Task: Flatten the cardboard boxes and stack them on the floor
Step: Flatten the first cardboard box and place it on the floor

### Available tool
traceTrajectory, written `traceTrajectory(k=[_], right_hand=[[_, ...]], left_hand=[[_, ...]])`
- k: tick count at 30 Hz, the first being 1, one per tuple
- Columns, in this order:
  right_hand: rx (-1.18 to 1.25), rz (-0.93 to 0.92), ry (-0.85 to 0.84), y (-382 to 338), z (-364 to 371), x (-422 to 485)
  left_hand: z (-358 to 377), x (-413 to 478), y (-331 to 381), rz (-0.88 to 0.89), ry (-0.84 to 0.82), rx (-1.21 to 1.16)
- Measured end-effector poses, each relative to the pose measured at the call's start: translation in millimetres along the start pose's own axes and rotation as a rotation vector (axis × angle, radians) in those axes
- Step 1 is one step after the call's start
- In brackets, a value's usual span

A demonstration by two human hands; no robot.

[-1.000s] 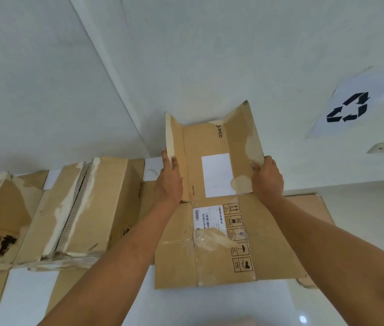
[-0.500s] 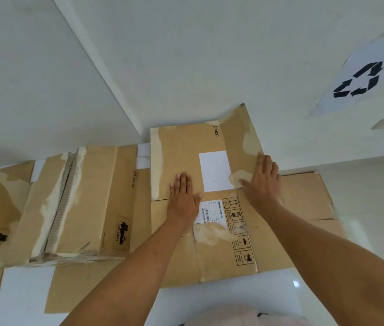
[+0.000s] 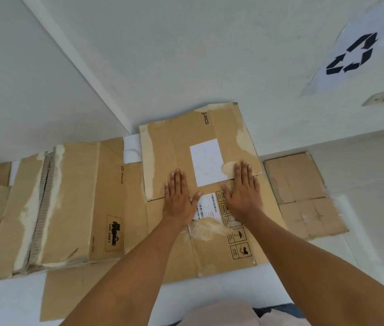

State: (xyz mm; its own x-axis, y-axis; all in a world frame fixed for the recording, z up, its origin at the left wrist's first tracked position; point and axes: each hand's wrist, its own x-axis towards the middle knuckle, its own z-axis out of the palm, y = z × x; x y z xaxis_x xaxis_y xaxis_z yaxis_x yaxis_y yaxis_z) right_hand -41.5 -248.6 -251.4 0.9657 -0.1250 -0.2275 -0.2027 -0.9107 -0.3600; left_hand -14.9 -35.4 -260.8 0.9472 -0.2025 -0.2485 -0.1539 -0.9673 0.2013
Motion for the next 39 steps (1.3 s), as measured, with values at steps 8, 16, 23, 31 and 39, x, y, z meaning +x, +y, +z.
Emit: traceTrajectory(k=[8, 16, 23, 31, 39], right_hand=[[-0.140, -0.119, 0.094, -11, 39, -33], [-0.163, -0.112, 0.103, -11, 42, -33], [-0.209, -0.157, 0.075, -19, 45, -52], [-0.234, -0.166, 0.059, -19, 49, -59], [-0.075, -0.182, -0.105, -17, 25, -53]], left_hand=[[12, 2, 1, -0.007, 0.121, 0.064], [13, 2, 1, -0.005, 0.132, 0.074], [15, 2, -1, 0.009, 0.141, 0.040], [17, 3, -3, 0.029, 0.149, 0.051], [4, -33, -2, 0.263, 0.104, -0.083]])
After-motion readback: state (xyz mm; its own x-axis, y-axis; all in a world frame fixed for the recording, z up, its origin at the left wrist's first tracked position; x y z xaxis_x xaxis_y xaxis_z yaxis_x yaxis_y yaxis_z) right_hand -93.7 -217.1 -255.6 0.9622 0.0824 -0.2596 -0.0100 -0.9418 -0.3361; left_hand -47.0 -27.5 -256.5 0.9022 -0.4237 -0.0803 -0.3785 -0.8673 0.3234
